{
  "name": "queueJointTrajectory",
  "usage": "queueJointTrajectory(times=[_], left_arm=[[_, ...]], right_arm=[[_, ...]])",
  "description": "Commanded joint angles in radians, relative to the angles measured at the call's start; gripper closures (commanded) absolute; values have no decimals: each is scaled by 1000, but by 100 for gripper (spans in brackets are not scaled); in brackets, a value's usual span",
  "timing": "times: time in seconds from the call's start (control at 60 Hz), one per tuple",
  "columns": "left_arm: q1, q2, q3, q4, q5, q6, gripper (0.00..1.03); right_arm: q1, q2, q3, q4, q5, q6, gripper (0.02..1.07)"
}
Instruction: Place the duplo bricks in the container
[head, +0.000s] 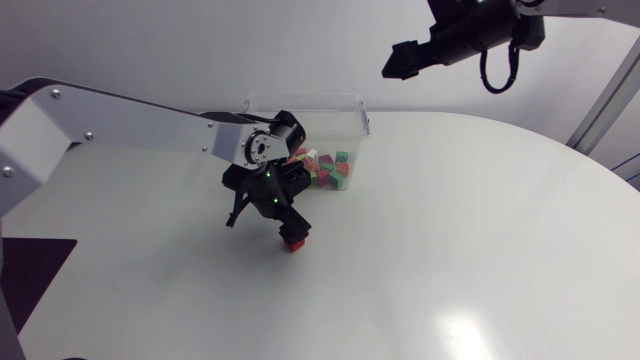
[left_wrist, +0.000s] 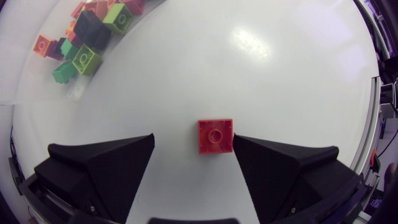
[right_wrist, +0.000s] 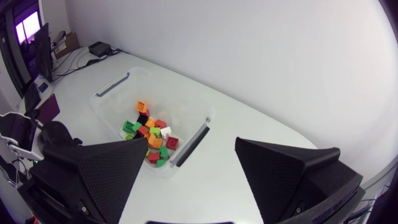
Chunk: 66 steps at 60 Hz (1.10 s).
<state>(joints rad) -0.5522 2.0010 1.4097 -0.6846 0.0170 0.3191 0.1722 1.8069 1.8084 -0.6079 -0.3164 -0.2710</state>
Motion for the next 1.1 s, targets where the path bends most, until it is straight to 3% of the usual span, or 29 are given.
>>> queueJointTrajectory(times=[0.0, 0.233, 0.25, 0.317, 0.5, 0.567, 0.75, 1.083], left_arm=[[-11, 51, 41, -46, -8, 17, 16], [-37, 102, 101, -101, -12, -18, 23], [-41, 108, 106, -102, -12, -22, 27], [-46, 122, 110, -102, -12, -31, 30], [-48, 165, 137, -102, -17, -46, 52], [-49, 174, 141, -99, -31, -60, 67], [-57, 163, 126, -102, -58, -68, 72], [-25, -77, 52, -109, -69, -71, 73]], right_arm=[[-19, -77, -60, -6, 0, -20, 6], [-91, -291, -248, -6, -1, -54, 6], [-94, -305, -261, -6, -1, -57, 6], [-109, -370, -314, -6, -1, -68, 6], [-149, -561, -509, 45, -6, -91, 6], [-172, -629, -587, 82, -7, -93, 6], [-227, -774, -765, 155, -7, -86, 6], [-330, -1025, -1066, 343, 20, -51, 6]])
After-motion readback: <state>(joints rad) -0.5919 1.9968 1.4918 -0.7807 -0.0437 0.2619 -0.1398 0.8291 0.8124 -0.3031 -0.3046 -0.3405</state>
